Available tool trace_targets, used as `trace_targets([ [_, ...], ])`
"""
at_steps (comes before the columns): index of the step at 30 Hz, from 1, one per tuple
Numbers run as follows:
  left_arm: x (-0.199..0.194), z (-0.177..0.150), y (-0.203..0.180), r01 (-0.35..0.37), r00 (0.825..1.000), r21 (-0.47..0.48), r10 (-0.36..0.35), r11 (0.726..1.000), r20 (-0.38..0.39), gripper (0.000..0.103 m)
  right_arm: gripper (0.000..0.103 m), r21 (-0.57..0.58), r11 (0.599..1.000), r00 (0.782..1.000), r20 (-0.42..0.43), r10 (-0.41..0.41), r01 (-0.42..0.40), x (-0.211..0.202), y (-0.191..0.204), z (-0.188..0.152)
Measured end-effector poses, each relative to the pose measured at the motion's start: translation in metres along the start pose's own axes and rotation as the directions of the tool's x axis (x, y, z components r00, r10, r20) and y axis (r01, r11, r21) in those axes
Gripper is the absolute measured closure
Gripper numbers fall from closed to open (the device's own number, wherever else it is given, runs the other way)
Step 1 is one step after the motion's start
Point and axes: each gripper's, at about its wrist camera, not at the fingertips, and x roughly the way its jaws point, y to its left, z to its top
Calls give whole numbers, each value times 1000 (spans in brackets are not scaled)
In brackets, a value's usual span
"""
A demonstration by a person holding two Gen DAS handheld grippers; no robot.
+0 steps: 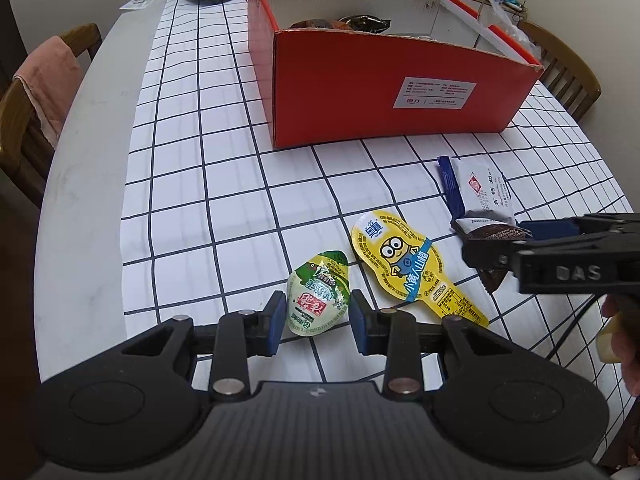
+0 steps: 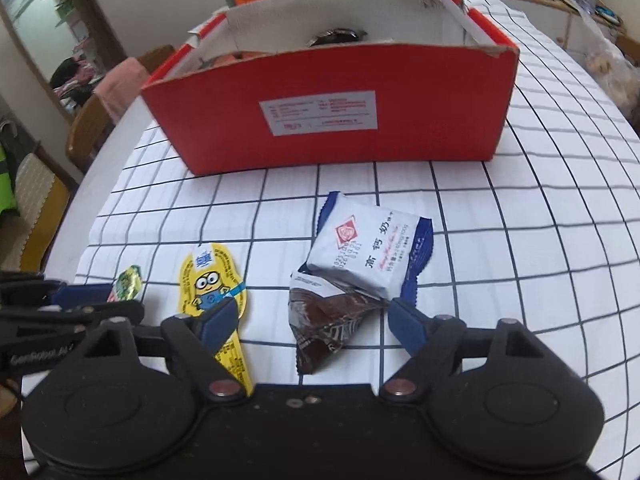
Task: Organize snacks
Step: 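Grasp the green jelly cup with left tool while right tool grasps brown wrapped packet, then carry the jelly cup and brown packet over the red box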
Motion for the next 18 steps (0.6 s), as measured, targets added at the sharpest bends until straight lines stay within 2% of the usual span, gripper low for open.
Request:
trace_targets([
  [4, -1, 0, 0, 0, 1000, 4, 0, 1000, 1, 70, 35, 36, 999, 999, 4, -40, 40, 6, 2, 1],
  [6, -1, 0, 0, 0, 1000, 4, 0, 1000, 0, 70, 44, 36, 998, 999, 6, -52, 51, 6, 4, 2],
  [11, -1, -1, 0, 2, 1000, 2, -2, 1000, 3, 70, 59, 35, 999, 999, 10, -39, 39, 5, 3, -1],
  [18, -3, -2, 1, 0, 1000, -17, 0, 1000, 8, 70, 65, 10, 1000, 1000, 11, -12, 12, -5, 2, -6],
])
